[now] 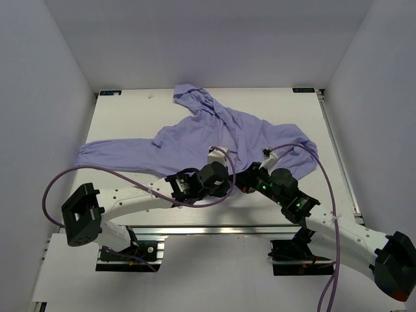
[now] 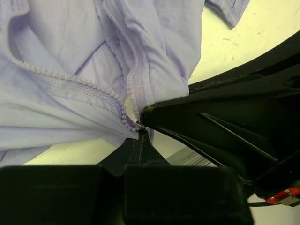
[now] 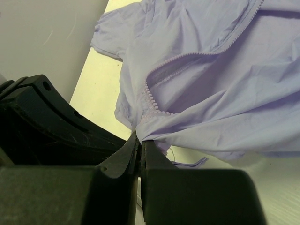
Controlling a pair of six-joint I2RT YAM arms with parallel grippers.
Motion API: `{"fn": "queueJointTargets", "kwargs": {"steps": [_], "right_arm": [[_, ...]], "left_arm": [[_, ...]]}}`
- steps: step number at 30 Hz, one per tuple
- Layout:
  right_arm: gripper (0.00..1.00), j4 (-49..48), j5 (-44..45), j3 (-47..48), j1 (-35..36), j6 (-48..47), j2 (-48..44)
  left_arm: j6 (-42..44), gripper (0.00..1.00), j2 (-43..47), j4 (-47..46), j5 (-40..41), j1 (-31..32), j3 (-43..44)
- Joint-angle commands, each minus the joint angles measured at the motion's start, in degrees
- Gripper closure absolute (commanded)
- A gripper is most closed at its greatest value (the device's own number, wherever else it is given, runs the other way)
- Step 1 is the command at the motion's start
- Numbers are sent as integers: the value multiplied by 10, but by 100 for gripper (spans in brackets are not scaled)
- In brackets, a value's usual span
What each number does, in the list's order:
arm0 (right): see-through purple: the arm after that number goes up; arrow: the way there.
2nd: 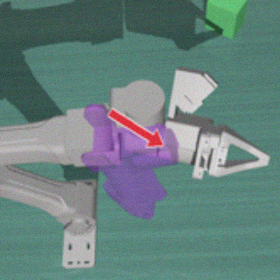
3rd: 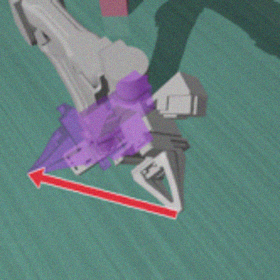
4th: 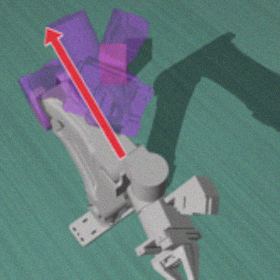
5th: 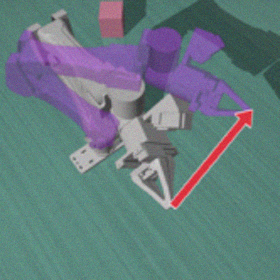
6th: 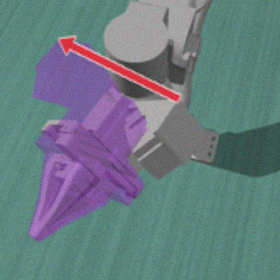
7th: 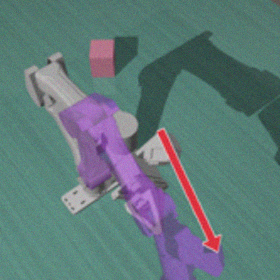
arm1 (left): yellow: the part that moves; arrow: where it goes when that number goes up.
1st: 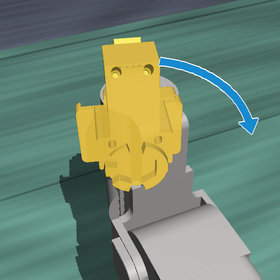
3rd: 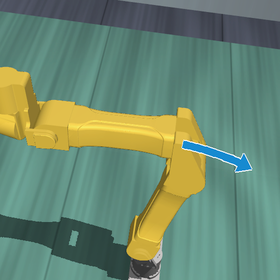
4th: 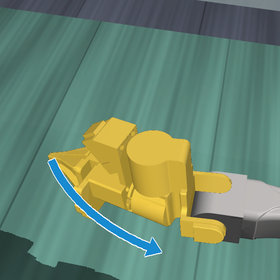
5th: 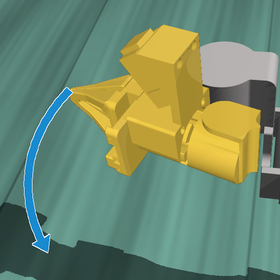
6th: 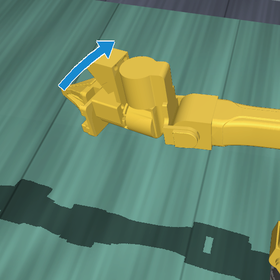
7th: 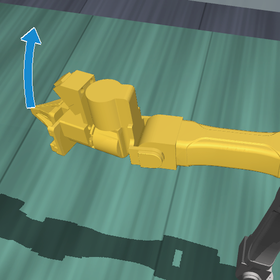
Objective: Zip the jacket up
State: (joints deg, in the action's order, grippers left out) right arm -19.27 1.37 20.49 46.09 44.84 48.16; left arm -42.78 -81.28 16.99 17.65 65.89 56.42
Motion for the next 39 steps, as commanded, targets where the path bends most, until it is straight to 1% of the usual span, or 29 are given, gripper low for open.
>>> {"fn": "queueJointTargets", "kwargs": {"steps": [1,4,5,7,8,11,14,15,17,18,19,22,24,26,27,28,29,30,31,32,33,34,37,39], "right_arm": [[100,-8,-9,42,-2,5,-11],[100,20,-53,36,-2,-3,-3],[100,22,-69,32,-2,1,-2],[100,16,-86,18,-2,12,-1],[100,15,-93,14,-2,21,-1],[100,-1,-102,0,-2,50,-2],[100,-12,-98,-12,-2,71,-3],[100,-15,-96,-14,-2,77,-4],[100,-23,-93,-20,-2,86,-6],[100,-24,-93,-22,-2,89,-10],[100,-31,-94,-25,-2,90,-11],[100,-46,-95,-34,-2,98,-19],[100,-58,-96,-40,-2,105,-22],[100,-69,-100,-48,-3,111,-22],[100,-73,-102,-49,-2,117,-21],[100,-81,-103,-53,-3,119,-21],[100,-85,-106,-55,-3,121,-20],[100,-89,-107,-56,-2,124,-19],[100,-98,-108,-59,-3,125,-18],[100,-100,-109,-60,-2,126,-18],[100,-103,-109,-61,-2,126,-18],[100,-109,-111,-62,-2,127,-16],[100,-111,-111,-62,-2,127,-18],[100,-113,-110,-61,-2,126,-17]], "left_arm": [[-4,99,10,42,4,16,34],[-2,89,18,55,28,16,47],[-2,81,22,55,31,16,46],[5,75,35,47,32,16,38],[3,69,39,50,36,16,37],[-3,65,56,65,55,16,31],[-20,55,78,78,72,15,18],[-23,48,85,82,72,14,13],[-42,38,103,94,76,11,2],[-49,30,110,103,76,9,-2],[-56,3,117,108,76,7,-7],[-84,2,151,117,69,-2,-35],[-99,2,171,99,52,-15,-67],[-106,2,204,75,6,-34,-96],[-113,2,217,47,-11,-44,-131],[-115,2,244,25,-58,-53,-154],[-114,2,259,-4,-88,-77,-178],[-114,3,274,-76,-122,-90,-229],[-115,3,304,-120,-192,-102,-256],[-119,3,317,-170,-223,-118,-284],[-121,3,327,-262,-244,-124,-309],[-121,3,335,-291,-265,-130,-342],[-115,5,329,-347,-276,-132,-357],[-106,7,301,-375,-294,-133,-354]]}}
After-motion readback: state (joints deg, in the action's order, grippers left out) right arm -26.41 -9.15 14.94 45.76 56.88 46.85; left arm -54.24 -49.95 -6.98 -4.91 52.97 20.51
